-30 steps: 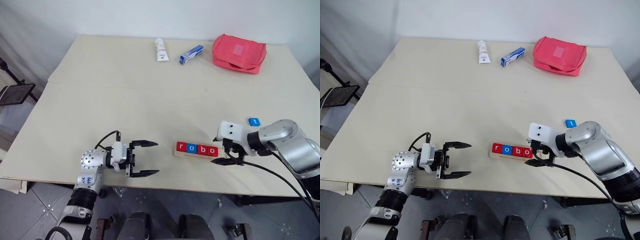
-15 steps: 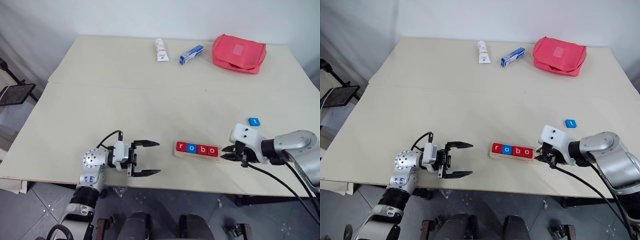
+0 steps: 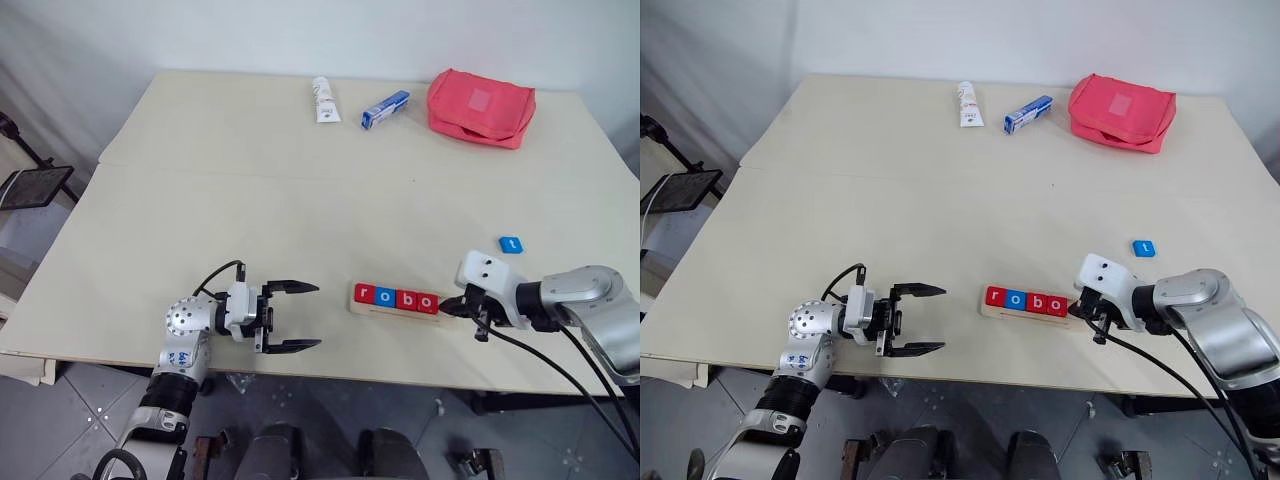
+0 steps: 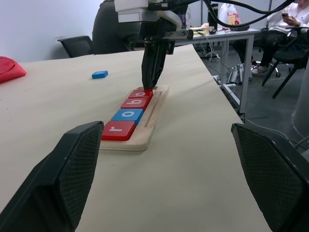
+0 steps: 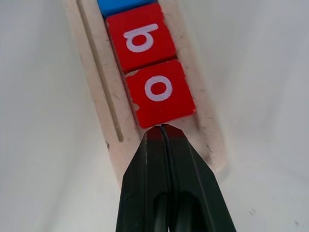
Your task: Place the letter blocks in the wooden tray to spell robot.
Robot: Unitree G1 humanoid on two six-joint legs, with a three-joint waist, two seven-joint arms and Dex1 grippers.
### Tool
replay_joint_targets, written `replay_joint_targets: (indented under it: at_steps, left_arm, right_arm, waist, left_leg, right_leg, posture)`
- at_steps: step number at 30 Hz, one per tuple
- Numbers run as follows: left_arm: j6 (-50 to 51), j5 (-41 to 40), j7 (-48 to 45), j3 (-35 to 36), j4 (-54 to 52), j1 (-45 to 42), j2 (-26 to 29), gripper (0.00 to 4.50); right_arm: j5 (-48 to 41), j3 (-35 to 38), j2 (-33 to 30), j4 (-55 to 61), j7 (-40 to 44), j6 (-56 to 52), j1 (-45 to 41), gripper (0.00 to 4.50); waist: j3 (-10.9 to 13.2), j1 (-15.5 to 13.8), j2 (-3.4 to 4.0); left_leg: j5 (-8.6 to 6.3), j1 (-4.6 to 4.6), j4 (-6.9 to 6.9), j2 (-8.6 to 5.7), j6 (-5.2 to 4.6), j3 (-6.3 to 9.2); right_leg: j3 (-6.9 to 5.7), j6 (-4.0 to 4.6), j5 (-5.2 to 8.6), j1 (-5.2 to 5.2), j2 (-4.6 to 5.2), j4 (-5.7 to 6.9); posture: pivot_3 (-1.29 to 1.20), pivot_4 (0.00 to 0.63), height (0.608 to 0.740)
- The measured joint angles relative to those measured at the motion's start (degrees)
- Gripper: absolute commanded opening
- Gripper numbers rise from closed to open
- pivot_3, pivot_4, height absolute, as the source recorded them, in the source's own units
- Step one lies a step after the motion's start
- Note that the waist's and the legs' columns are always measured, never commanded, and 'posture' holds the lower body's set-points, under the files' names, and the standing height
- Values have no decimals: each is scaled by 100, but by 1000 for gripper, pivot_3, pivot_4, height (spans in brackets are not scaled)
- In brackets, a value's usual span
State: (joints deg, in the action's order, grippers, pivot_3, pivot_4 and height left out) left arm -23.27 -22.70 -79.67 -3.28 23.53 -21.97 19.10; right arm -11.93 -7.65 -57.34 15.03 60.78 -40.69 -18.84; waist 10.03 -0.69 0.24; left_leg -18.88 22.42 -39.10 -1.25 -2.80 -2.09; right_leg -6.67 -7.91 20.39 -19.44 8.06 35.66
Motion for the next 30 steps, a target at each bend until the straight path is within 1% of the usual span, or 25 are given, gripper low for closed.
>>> replay_joint_targets:
  at_steps: [5,12,17,18,20,22,25,26,29,30]
  left_arm:
    - [0,0,5,0,-18,20,6,4500]
    - [0,1,8,0,-18,15,3,4500]
    - [-4,9,2,-2,8,-15,1,4500]
    - [-6,10,-2,-3,19,-27,-4,4500]
    - [-9,11,-9,-1,38,-40,-8,4500]
    - [-10,14,-28,-8,103,-77,-22,4500]
    - [-12,16,-80,-8,225,-181,-32,4500]
    - [-14,15,-112,-5,240,-217,-33,4500]
    - [-24,15,-170,0,329,-277,-32,4500]
    - [-29,15,-184,0,369,-281,-32,4500]
  right_arm:
    - [4,-94,161,-25,-52,47,-94,14]
    - [-12,-47,170,-53,-169,33,-72,14]
    - [-232,674,139,168,-290,-107,403,14]
    - [-303,894,136,273,-302,-107,569,369]
    - [-395,1263,136,401,-383,-101,875,851]
    - [-465,1624,182,466,-495,-89,1162,1533]
    - [-627,2406,483,538,-797,-94,1620,2597]
    - [-673,2682,591,546,-900,-91,1784,2874]
    - [-807,3237,791,564,-1105,-104,2134,3928]
    - [-874,3349,841,569,-1142,-131,2188,4197]
  waist:
    - [0,0,0]
    - [0,-7,0]
    - [0,-62,0]
    - [0,-71,0]
    - [0,-80,0]
    - [0,-83,0]
    - [0,-85,0]
    - [0,-90,0]
    - [0,-82,0]
    - [0,-80,0]
  left_leg:
    - [0,0,0,0,0,0]
    - [0,1,0,0,0,1]
    - [0,1,0,-2,-1,0]
    - [0,0,0,-1,-1,1]
    - [0,0,1,-1,-1,3]
    - [0,1,1,-3,-1,1]
    - [0,0,1,-2,-1,-1]
    - [0,0,1,-2,-1,1]
    - [0,-2,2,-2,-1,-1]
    - [0,-2,2,-1,-1,-2]
  right_leg:
    - [0,0,0,-1,0,0]
    - [0,0,0,0,0,0]
    - [-1,0,0,0,0,0]
    - [-2,0,0,1,-1,0]
    - [-2,0,0,2,-1,0]
    - [-2,0,0,2,0,0]
    - [-4,-1,0,3,-1,0]
    - [-4,-1,0,4,-2,1]
    - [-3,-1,0,4,-3,1]
    - [-2,-1,0,3,-3,1]
  posture:
    - [0,150,740]
    - [0,150,740]
    - [0,150,740]
    - [0,150,740]
    - [0,150,740]
    - [0,150,740]
    - [0,150,740]
    - [0,150,740]
    - [0,150,740]
    - [0,150,740]
